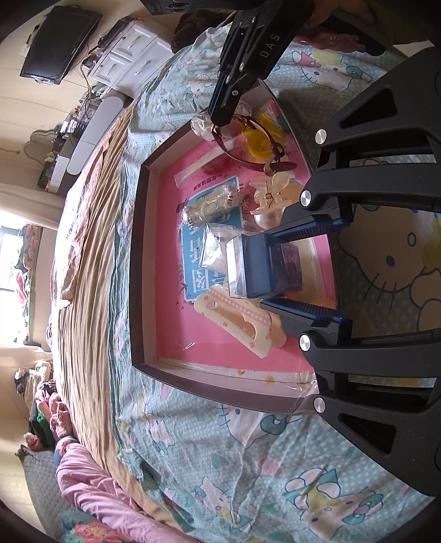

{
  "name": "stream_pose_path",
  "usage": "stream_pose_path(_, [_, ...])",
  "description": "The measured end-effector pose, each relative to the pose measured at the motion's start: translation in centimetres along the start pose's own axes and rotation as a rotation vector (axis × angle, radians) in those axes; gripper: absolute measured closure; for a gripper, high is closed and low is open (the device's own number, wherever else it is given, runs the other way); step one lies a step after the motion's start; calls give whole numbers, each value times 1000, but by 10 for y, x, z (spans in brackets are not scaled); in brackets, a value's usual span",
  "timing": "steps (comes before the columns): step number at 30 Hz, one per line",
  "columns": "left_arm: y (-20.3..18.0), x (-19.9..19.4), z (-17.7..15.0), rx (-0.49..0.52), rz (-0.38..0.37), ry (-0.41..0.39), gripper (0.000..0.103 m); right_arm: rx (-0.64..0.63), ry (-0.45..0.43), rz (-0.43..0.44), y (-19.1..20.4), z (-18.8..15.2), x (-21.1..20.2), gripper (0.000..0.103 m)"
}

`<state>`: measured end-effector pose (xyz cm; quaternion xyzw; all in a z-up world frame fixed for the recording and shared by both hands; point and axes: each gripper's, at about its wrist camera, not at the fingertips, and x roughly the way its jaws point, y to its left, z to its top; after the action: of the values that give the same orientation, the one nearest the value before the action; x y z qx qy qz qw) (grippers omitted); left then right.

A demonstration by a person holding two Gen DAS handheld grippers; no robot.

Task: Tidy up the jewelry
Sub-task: 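Carry the blue box into the tray with left while right carries the watch in, then release the blue box with left while right releases the watch in the tray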

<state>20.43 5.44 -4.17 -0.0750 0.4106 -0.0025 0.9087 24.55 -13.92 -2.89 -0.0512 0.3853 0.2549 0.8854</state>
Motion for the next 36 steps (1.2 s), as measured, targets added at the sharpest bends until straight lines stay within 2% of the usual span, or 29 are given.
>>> stream_pose_path(3, [1,-1,1,-1,-2,-1,74,2,1,1,0,-1,-1,78])
stream_pose_path(5, [1,-2,2,2,-7,-3,68,3,0,2,0,-1,-1,72])
stream_pose_path(11, [-1,-5,3,8,-7,-7,68,4,-13,2,1,-2,-8,62])
stream_pose_path(16, [-2,-9,5,7,-8,-10,68,5,-23,0,1,-2,-15,59])
stream_pose_path(24, [-4,-23,8,5,-12,-36,67,9,-56,1,0,0,-35,45])
stream_pose_path(26, [-5,-28,8,5,-11,-42,62,9,-70,5,0,1,-42,35])
stream_pose_path(30, [-7,-37,9,4,-13,-57,54,1,-97,5,2,2,-58,31])
stream_pose_path(32, [-9,-43,8,8,-13,-66,48,-3,-106,-1,4,1,-65,16])
stream_pose_path(36, [-13,-55,6,16,-7,-84,36,-18,-143,-7,7,-3,-83,14])
